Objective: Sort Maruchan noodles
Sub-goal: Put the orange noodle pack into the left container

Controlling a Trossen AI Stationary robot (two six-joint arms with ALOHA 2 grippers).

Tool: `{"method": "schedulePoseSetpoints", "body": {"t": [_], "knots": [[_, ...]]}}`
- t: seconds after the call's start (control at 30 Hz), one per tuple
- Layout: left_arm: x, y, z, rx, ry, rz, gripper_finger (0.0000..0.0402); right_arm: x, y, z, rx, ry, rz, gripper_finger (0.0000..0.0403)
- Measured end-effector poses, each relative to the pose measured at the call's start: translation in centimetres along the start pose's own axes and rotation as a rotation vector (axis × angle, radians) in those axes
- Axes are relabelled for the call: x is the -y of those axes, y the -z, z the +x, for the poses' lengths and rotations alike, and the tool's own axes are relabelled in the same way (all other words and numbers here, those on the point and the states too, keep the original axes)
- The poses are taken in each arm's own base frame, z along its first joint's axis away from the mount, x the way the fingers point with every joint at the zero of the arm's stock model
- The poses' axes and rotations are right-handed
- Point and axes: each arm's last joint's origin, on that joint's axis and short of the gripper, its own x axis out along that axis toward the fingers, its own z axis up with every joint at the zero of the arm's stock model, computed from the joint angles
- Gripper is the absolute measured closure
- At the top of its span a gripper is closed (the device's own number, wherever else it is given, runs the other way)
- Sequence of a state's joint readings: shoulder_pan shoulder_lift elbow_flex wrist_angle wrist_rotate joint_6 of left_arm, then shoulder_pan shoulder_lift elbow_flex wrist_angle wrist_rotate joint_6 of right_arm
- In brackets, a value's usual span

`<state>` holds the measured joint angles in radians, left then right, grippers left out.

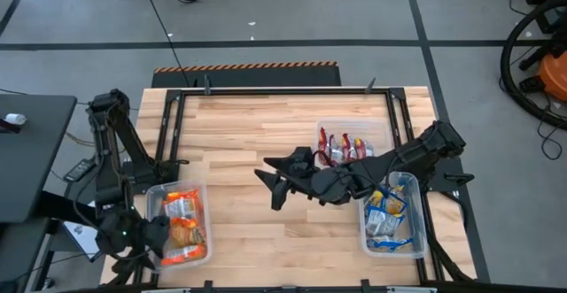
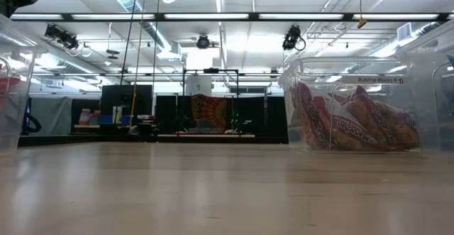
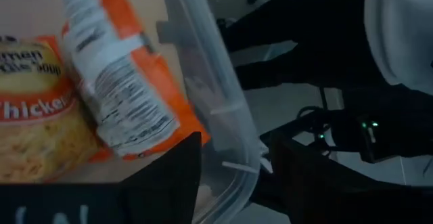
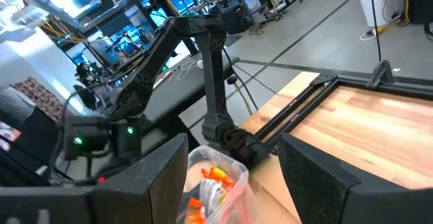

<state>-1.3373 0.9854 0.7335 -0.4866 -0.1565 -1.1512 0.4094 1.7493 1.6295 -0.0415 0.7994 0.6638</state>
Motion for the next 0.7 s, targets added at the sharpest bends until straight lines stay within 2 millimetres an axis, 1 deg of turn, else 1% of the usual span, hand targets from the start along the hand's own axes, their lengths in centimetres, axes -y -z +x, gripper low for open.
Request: {"method": "schedulePoseSetpoints", "body": {"t": [0.13, 0.27, 0.33, 0.4, 0.5, 0.63, 0.7], "knots": [[0.4, -0.4, -1.1, 0.013, 0.024, 0.006, 0.0230, 0.5, -0.3, 0.6, -0.012, -0.006, -0.021, 0.0169], [0.5, -0.5, -2.3, -0.032, 0.056, 0.001, 0.0235, 1.1, -0.6, 1.3, -0.030, -0.011, -0.043, 0.0169], [0.4, -0.8, -3.0, -0.002, 0.037, -0.004, 0.0237, 1.5, -0.7, 1.6, -0.041, 0.004, -0.058, 0.0169], [0.0, -1.3, -3.3, 0.080, -0.032, -0.006, 0.0240, 1.8, -0.7, 1.8, -0.052, 0.023, -0.074, 0.0169], [-0.8, -2.0, -2.9, 0.172, -0.138, 0.023, 0.0244, 2.5, -0.5, 2.0, -0.085, 0.061, -0.112, 0.0169], [-1.5, -3.2, -1.2, 0.173, -0.229, 0.109, 0.0246, 3.2, 0.0, 2.0, -0.136, 0.108, -0.134, 0.0169], [-1.3, -3.7, -0.3, 0.163, -0.217, 0.154, 0.0246, 3.4, 0.2, 2.0, -0.159, 0.122, -0.128, 0.0169]]}}
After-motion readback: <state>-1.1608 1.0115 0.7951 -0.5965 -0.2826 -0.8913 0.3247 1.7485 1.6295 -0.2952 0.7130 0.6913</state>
